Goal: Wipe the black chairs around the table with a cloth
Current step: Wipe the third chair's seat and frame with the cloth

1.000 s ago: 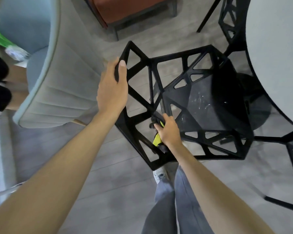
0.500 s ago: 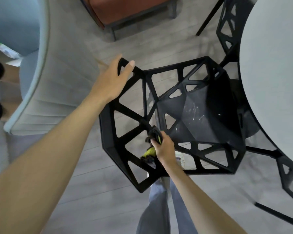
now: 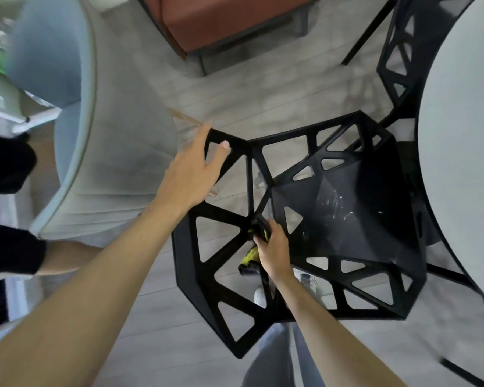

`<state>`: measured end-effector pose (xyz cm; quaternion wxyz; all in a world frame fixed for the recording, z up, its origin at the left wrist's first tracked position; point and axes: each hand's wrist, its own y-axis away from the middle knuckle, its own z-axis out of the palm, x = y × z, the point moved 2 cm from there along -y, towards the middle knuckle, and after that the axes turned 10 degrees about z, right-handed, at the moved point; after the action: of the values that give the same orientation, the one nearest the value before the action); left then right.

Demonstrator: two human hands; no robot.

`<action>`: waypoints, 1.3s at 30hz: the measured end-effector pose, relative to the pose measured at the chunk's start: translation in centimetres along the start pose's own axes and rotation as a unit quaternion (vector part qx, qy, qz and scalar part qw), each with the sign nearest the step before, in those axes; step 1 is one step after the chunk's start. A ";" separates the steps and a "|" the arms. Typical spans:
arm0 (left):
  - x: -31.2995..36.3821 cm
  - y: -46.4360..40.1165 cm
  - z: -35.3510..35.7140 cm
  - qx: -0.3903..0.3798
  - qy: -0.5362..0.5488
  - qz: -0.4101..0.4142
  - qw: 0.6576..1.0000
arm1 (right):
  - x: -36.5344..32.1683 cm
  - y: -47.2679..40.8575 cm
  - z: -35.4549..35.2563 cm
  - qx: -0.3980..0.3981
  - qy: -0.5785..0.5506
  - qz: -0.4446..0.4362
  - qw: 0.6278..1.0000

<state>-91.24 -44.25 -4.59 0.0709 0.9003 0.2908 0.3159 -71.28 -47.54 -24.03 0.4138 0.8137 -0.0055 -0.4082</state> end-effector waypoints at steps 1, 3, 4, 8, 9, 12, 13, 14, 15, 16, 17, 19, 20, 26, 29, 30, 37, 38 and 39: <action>0.0 0.0 0.0 0.002 -0.005 0.000 1.000 | -1.3 -1.1 0.3 0.009 -0.028 0.007 1.000; -0.2 -0.1 0.0 0.002 -0.010 -0.002 1.000 | -4.5 -3.5 0.4 0.042 -0.081 0.008 0.996; -0.3 -0.2 0.1 0.001 -0.010 -0.001 1.000 | -6.1 -4.7 0.3 0.057 -0.102 0.002 0.993; -0.8 -0.5 0.5 -0.004 0.002 0.005 1.000 | -9.4 -6.9 -0.5 0.102 -0.100 -0.028 0.989; -1.0 -0.5 0.5 -0.005 0.005 0.004 1.000 | -9.0 -6.2 -0.4 0.095 -0.096 -0.031 0.990; -1.2 -0.4 0.4 0.000 0.005 0.004 1.000 | -5.0 -3.0 0.0 0.051 -0.085 -0.025 0.995; -1.2 -0.4 0.4 -0.001 0.004 0.002 1.000 | -3.6 -2.0 0.1 0.031 -0.093 -0.010 0.995; -1.1 -0.4 0.5 0.000 0.000 0.001 1.000 | -2.5 -1.4 0.2 0.012 -0.107 0.005 0.994; -1.0 -0.3 0.5 0.002 -0.007 0.002 1.000 | -2.0 -1.1 0.2 0.004 -0.116 0.012 0.993; -0.8 -0.3 0.5 0.006 -0.016 0.005 1.000 | -2.2 -1.3 0.2 0.007 -0.117 0.016 0.993; -0.8 -0.4 0.5 0.010 -0.023 0.007 1.000 | -3.0 -2.1 0.2 0.019 -0.114 0.016 0.993; -0.6 -0.5 0.5 0.008 -0.024 0.008 1.000 | -6.0 -4.4 -0.2 0.039 -0.134 0.007 0.990; -0.5 -0.5 0.5 0.007 -0.023 0.006 1.000 | -7.9 -5.7 -0.6 0.043 -0.156 -0.003 0.987; -0.7 -0.5 0.5 0.000 -0.007 0.001 1.000 | -13.6 -10.0 -1.9 0.075 -0.190 -0.043 0.978; -0.8 -0.4 0.4 -0.007 -0.004 -0.003 1.000 | -10.1 -7.6 -1.2 0.054 -0.173 -0.025 0.983; -0.8 -0.4 0.4 -0.009 -0.001 -0.005 1.000 | -8.8 -6.8 -1.1 0.047 -0.170 -0.020 0.984; -0.4 -0.7 0.2 -0.018 -0.013 -0.012 1.000 | -10.5 -7.8 -1.2 0.069 -0.190 -0.042 0.978; -0.4 -0.6 0.2 -0.015 -0.018 -0.013 1.000 | -11.6 -8.7 -1.4 0.071 -0.204 -0.050 0.975; -0.4 -0.7 0.2 -0.012 -0.025 -0.012 1.000 | -12.4 -9.5 -1.5 0.073 -0.215 -0.058 0.972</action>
<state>-91.68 -43.95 -5.22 0.0931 0.9035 0.2959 0.2957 -81.65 -35.95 -21.78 0.3177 0.7339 -0.0769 -0.5954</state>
